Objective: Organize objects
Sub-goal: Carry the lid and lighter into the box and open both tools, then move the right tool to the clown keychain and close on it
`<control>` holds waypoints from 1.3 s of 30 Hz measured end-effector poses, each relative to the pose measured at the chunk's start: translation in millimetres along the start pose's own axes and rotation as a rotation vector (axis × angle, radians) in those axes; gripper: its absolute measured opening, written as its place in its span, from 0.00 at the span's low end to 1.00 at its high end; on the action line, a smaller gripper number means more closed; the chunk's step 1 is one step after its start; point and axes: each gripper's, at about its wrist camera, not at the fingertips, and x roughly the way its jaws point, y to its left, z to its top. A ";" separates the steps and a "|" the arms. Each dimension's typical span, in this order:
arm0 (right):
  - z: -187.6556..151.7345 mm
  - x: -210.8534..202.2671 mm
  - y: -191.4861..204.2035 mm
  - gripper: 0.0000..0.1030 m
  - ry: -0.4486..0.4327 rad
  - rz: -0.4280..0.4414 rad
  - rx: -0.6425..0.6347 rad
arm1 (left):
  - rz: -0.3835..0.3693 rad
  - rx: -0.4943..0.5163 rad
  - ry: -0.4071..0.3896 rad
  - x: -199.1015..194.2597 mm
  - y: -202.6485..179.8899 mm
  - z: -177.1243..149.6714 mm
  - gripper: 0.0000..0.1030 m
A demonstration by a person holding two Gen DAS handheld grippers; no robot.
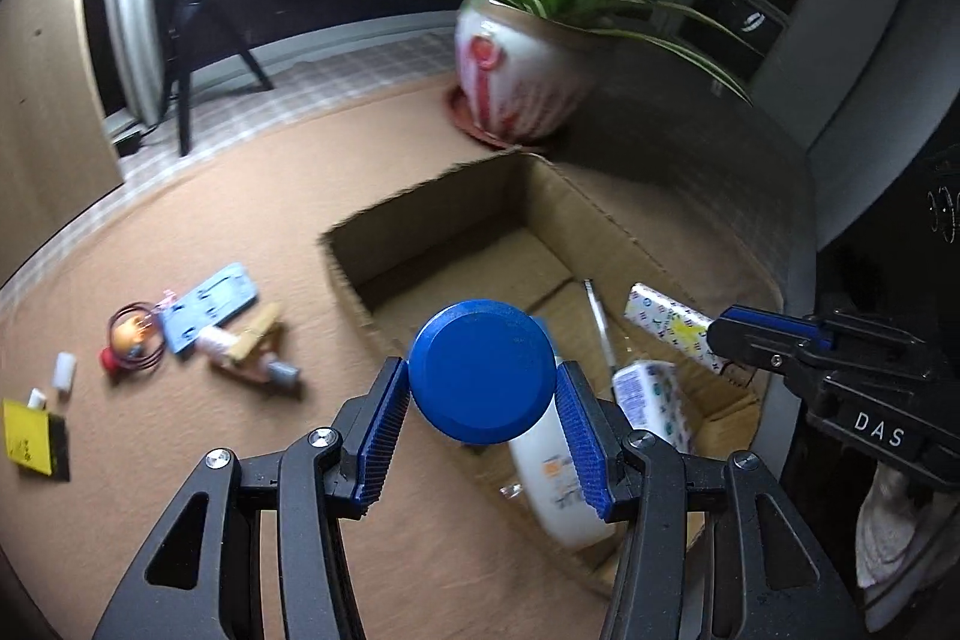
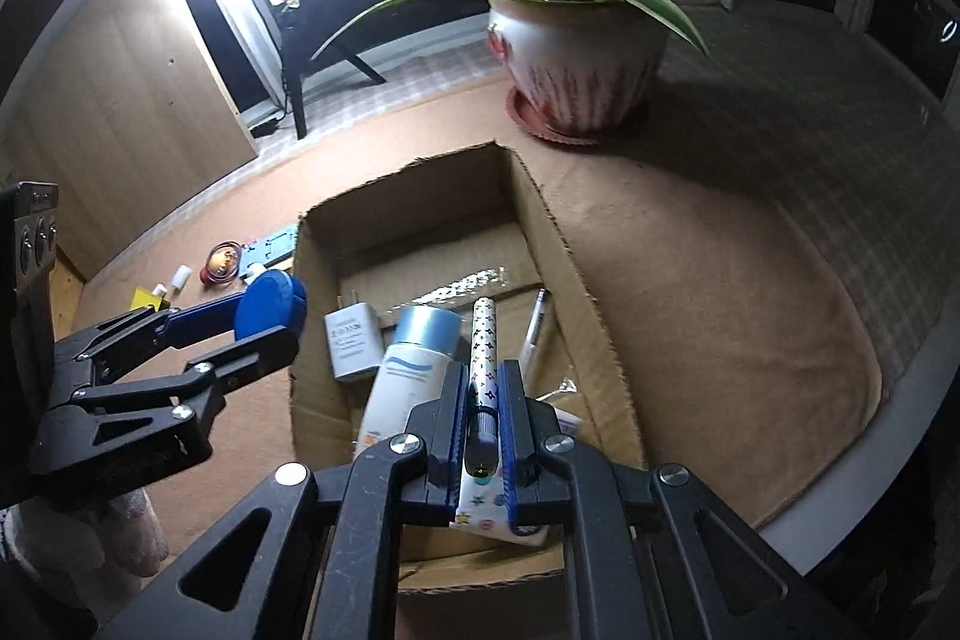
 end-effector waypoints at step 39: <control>111.5 169.5 250.7 0.43 0.287 0.289 -0.130 | 0.297 -0.486 -0.050 -154.1 230.6 -166.2 0.66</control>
